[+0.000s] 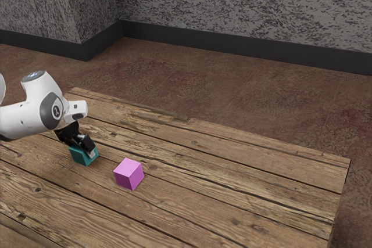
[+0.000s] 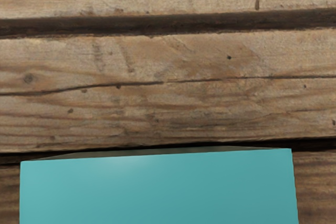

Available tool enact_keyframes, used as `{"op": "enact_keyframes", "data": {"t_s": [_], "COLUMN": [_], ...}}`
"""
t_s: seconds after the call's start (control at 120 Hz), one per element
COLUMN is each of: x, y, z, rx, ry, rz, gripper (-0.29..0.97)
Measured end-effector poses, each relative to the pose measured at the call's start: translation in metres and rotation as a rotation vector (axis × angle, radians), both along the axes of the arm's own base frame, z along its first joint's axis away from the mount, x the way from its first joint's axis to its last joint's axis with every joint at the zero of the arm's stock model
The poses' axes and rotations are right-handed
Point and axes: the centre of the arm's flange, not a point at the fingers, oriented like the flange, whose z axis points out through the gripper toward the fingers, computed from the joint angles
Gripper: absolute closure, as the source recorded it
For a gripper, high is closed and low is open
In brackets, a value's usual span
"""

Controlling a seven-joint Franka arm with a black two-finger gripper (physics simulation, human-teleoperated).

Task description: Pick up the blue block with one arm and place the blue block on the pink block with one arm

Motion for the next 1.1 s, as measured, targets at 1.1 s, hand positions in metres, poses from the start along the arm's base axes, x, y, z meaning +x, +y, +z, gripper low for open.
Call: {"op": "enact_keyframes", "data": {"t_s": [1.1], "x": [0.003], "y": [-0.134], "z": [0.079], "rx": [0.027], "ry": [-0.069], "rz": [-0.053], "gripper": [0.35]}}
